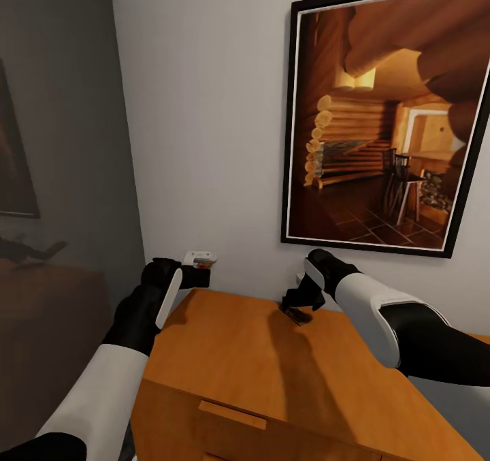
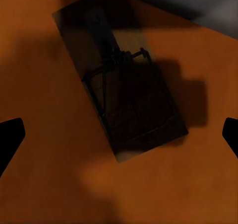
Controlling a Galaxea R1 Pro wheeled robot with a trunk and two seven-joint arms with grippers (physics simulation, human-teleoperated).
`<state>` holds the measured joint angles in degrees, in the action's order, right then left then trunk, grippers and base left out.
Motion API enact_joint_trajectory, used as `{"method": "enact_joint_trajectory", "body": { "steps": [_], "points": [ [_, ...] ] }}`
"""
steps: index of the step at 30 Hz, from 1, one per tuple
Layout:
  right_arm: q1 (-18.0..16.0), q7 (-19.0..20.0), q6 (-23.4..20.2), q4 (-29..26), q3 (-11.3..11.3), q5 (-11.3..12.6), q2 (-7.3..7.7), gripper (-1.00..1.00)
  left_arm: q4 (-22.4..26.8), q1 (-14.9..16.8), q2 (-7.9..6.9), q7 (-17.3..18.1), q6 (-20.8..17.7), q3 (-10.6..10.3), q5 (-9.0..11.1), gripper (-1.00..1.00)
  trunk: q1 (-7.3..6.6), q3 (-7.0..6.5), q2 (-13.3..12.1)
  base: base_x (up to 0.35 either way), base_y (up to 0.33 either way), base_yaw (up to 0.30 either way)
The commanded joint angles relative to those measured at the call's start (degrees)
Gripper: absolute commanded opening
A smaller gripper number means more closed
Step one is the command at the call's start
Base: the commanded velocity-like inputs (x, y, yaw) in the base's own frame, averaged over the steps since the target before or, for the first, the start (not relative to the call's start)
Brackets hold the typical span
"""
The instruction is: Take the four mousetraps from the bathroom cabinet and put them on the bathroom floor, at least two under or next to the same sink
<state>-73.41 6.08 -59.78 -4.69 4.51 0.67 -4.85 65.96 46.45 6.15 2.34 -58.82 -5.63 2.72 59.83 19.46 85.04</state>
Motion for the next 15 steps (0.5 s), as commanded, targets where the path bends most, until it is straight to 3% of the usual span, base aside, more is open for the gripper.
{"method": "enact_joint_trajectory", "body": {
  "steps": [1, 15],
  "points": [
    [0.0, 0.4, -0.2, -0.1, 0.5, 0.0, 0.02, 1.0, 0.0, 0.0, 0.0, 0.0, -0.2, 0.0, 0.2, -1.0, 0.0, 0.07, 0.0, 0.0, 0.0, 0.0],
    [0.0, 0.4, -0.2, -0.1, 0.5, 0.0, -0.06, 1.0, 0.0, 0.0, 0.0, 0.0, -0.2, 0.0, 0.4, -1.0, 0.0, 0.07, 0.0, 0.0, 0.0, 0.0]
  ]
}}
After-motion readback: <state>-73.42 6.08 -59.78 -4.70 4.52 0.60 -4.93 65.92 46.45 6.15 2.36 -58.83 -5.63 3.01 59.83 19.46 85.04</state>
